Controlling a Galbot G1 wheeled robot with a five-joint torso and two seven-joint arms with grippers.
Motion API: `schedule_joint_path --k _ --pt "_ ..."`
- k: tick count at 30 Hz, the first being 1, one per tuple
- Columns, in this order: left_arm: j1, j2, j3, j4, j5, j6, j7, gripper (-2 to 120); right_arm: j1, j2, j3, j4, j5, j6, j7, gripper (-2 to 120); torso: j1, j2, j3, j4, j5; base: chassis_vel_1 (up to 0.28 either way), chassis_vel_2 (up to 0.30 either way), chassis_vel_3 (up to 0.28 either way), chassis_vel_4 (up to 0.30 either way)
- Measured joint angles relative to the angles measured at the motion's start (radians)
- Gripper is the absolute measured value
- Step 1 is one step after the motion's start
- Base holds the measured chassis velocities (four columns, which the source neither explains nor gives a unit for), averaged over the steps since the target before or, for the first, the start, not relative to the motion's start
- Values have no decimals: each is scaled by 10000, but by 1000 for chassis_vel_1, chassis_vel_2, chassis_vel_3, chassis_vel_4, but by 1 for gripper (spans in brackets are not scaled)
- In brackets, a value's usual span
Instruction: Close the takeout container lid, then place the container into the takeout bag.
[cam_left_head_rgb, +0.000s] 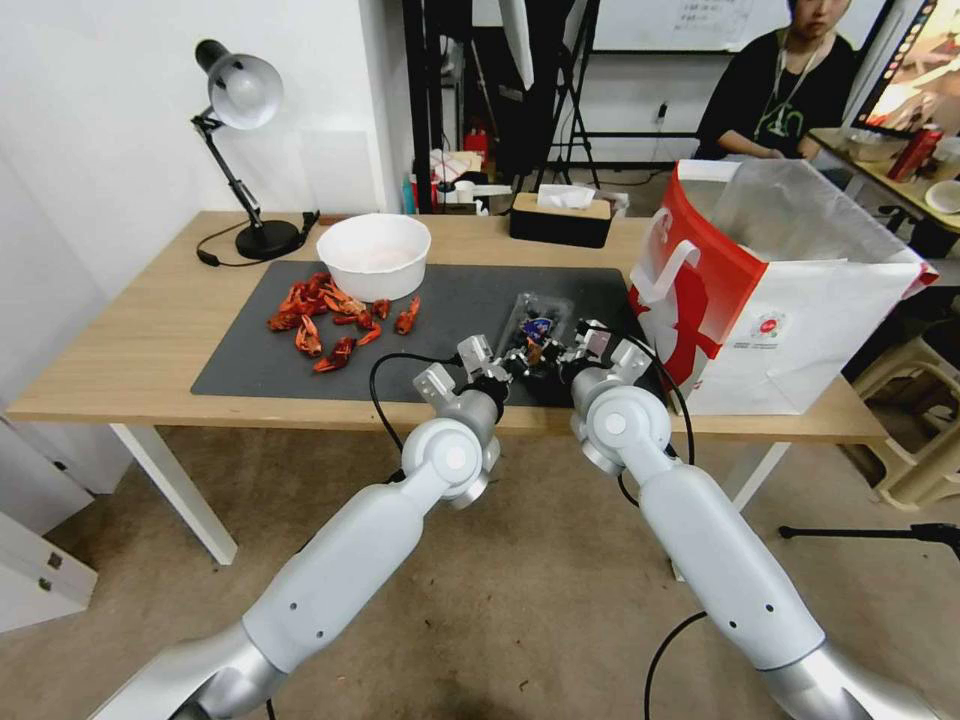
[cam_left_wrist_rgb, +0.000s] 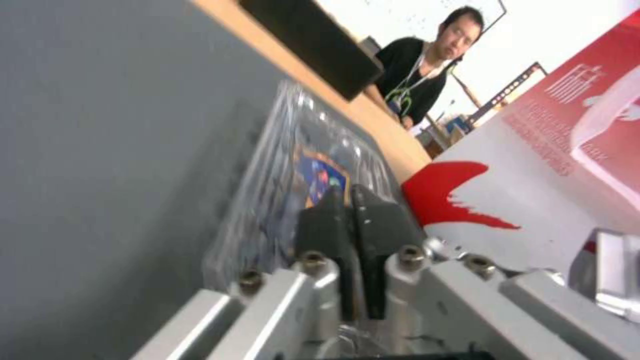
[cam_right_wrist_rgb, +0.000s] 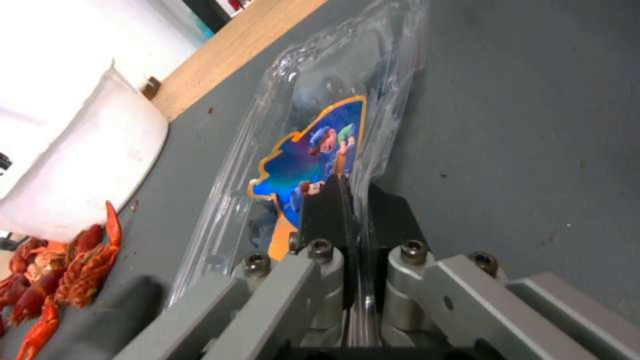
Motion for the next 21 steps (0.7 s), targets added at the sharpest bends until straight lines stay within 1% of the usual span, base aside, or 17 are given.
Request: schedule_joint_path --k 2,4,5,7,8,9,10,11,12,13,14,15,16,18,19,20,21 --pt "48 67 -30 -70 174 -22 52 11 0 3 -3 2 -13 0 0 0 1 0 0 0 0 0 0 0 0" --pt "311 384 -202 -367 1251 -190 363 22 1 6 -15 12 -51 0 6 0 1 0 0 0 0 0 0 0 0" --pt "311 384 -202 -367 1251 -190 363 22 1 6 -15 12 -51 0 6 0 1 0 0 0 0 0 0 0 0" --pt "537 621 -350 -659 1976 -250 539 32 1 17 -29 13 -85 0 5 0 1 0 0 -1 0 0 0 0 0" --pt "537 621 -350 -659 1976 -250 539 32 1 17 -29 13 -85 0 5 0 1 0 0 -1 0 0 0 0 0" --pt "667 734 -422 -779 2342 -255 603 35 3 22 -36 12 -105 0 4 0 0 0 0 -2 1 0 0 0 0" --pt "849 856 -531 -895 2887 -264 714 43 9 33 -48 6 -132 2 1 0 1 0 0 -2 0 0 0 0 0" --pt "1004 952 -626 -947 3291 -297 843 47 12 40 -53 6 -141 3 -2 0 1 0 0 -2 0 0 0 0 0" --pt "1004 952 -626 -947 3291 -297 843 47 12 40 -53 6 -141 3 -2 0 1 0 0 -2 0 0 0 0 0" --pt "1271 1094 -824 -1027 3893 -359 1063 54 15 43 -62 5 -166 4 -6 0 1 0 0 1 0 0 0 0 0" --pt "1411 1161 -937 -1092 4124 -395 1187 57 15 39 -65 5 -176 4 -12 0 0 0 0 1 0 0 0 0 0" --pt "1411 1161 -937 -1092 4124 -395 1187 57 15 39 -65 5 -176 4 -12 0 0 0 0 1 0 0 0 0 0" --pt "1715 1294 -1202 -1271 4578 -428 1349 66 16 21 -66 6 -190 4 -24 0 1 0 1 1 0 0 0 0 0" --pt "1756 1308 -1241 -1294 4632 -430 1374 67 16 18 -66 6 -192 4 -26 0 0 0 1 1 1 0 0 0 0" --pt "1925 1379 -1414 -1407 4857 -442 1497 71 15 5 -66 7 -201 4 -36 0 0 0 1 2 2 0 0 0 0" --pt "2165 1462 -1658 -1550 5195 -451 1643 77 12 -9 -64 12 -211 2 -48 0 0 0 2 3 2 0 0 0 0" --pt "2165 1462 -1658 -1550 5195 -451 1643 77 12 -9 -64 12 -211 2 -48 0 0 0 2 3 2 0 0 0 0"
